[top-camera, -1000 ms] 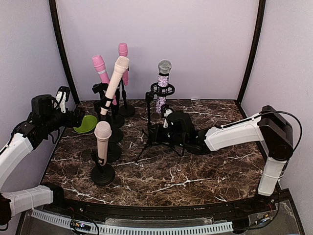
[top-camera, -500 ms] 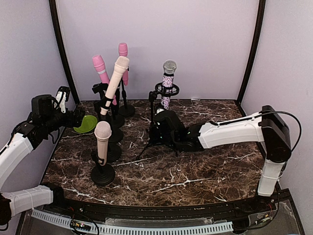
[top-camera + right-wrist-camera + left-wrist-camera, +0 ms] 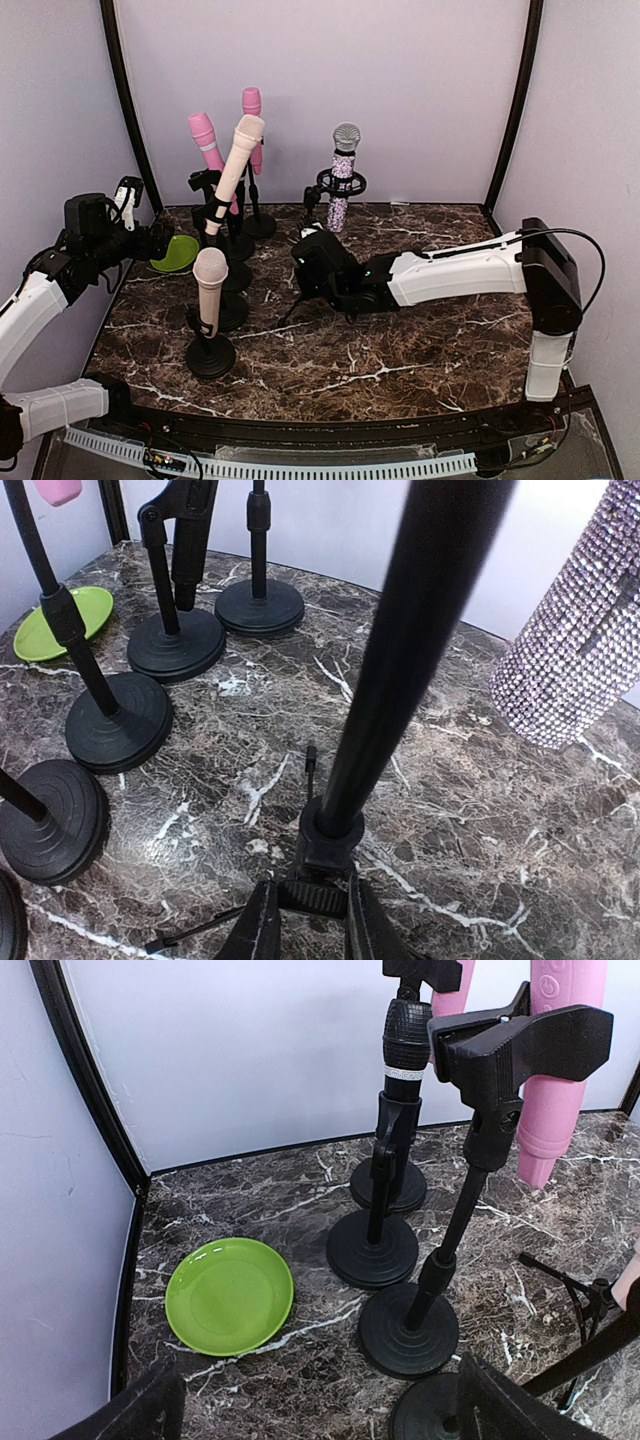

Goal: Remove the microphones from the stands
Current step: Unscrew the knob on the stand of the microphone stand.

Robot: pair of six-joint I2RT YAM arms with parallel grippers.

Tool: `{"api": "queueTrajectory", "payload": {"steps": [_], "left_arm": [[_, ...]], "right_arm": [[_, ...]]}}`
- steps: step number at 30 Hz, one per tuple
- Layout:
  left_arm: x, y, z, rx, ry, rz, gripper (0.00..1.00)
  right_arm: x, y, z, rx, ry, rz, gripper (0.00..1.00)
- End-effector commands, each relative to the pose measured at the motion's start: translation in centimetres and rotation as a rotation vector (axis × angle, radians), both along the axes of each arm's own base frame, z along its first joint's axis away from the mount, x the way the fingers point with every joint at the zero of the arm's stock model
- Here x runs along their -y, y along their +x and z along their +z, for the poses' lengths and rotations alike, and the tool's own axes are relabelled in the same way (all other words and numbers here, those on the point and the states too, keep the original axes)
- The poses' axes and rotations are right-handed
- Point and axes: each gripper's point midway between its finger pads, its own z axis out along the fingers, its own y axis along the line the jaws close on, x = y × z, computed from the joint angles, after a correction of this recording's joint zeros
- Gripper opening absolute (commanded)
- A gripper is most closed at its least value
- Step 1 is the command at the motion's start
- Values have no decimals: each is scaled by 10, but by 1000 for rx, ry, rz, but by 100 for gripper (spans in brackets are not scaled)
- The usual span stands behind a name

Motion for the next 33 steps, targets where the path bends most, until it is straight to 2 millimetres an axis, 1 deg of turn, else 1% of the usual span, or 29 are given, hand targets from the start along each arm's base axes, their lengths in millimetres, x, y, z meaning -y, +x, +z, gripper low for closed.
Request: {"api": "queueTrajectory", "payload": {"steps": [1, 7, 11, 20, 23, 25, 28, 32, 33], "left_arm": [[-2, -1, 5, 27, 5, -1, 96], [-2, -1, 4, 23, 7, -1, 96], [-2, -1, 4, 24, 9, 1, 96], [-2, -1, 5, 28, 10, 0, 96], [-2, -1, 6, 29, 11, 1, 96], [-2, -2, 6, 30, 10, 1, 96], [-3, -2, 6, 31, 11, 2, 96], [-3, -2, 6, 34, 11, 4, 96], [-3, -2, 6, 33, 11, 4, 96]], "right_arm": [[2, 1, -14, 31, -137, -20, 8], [-5, -2, -18, 34, -155, -10, 10], [-5, -2, -12, 39, -137, -12, 14], [-5, -8, 14, 47, -42, 12, 49], [-2, -12, 24, 52, -2, 27, 66], [-2, -16, 27, 45, 16, 48, 72], [3, -21, 32, 40, 44, 58, 78], [10, -26, 45, 54, 121, 67, 87], [11, -27, 51, 56, 153, 74, 88]]}}
